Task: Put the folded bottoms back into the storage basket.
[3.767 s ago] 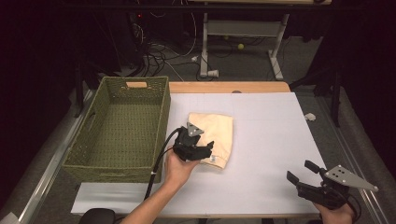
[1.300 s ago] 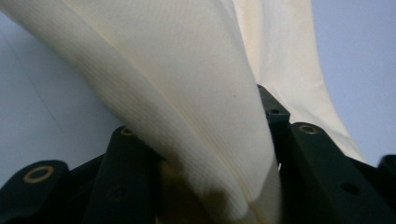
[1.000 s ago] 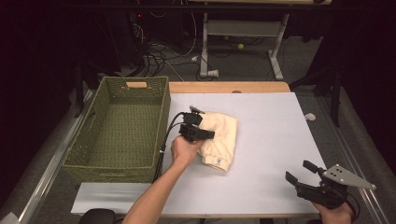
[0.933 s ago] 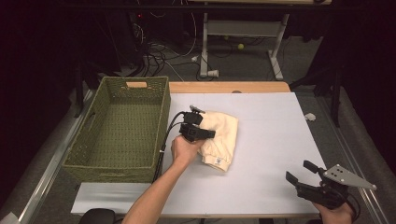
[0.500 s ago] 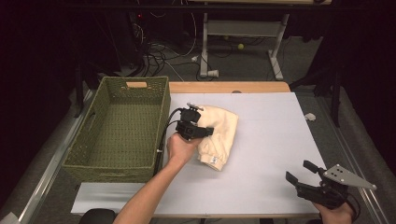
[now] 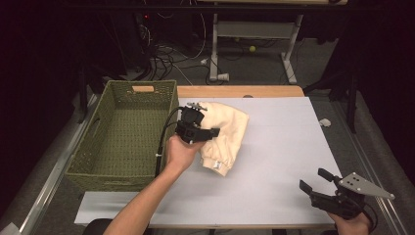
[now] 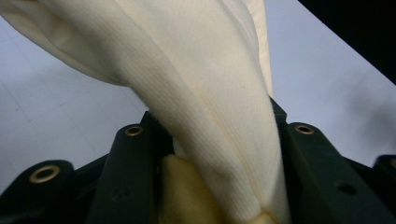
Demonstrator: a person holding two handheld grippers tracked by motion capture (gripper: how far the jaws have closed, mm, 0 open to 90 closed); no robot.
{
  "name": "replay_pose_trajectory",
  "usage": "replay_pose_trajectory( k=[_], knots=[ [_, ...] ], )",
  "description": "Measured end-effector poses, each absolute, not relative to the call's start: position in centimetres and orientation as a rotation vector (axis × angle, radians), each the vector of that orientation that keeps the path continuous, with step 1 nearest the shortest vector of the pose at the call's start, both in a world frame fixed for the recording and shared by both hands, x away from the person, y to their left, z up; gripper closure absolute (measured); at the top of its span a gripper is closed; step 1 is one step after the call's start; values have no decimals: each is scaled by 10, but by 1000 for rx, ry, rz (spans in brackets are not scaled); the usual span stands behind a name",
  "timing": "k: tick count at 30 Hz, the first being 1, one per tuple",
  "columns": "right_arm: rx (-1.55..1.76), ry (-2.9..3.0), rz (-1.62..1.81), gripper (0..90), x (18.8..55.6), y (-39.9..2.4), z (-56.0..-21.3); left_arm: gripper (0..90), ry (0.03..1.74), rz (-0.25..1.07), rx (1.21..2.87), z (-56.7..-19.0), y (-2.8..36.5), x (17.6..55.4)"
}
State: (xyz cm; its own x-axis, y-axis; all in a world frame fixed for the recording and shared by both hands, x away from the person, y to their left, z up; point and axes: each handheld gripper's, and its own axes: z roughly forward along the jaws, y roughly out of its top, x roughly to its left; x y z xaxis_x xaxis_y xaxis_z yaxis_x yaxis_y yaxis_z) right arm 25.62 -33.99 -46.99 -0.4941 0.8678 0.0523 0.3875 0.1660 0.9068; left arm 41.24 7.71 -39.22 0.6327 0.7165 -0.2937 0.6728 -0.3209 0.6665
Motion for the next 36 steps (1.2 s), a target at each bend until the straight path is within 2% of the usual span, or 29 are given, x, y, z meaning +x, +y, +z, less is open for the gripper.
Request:
replay_pose_trajectory(
  k=[36],
  knots=[
    [1196,1954,1292,207,255,-340,-470,584,1095,81,1932,-362,137,398]
  ],
)
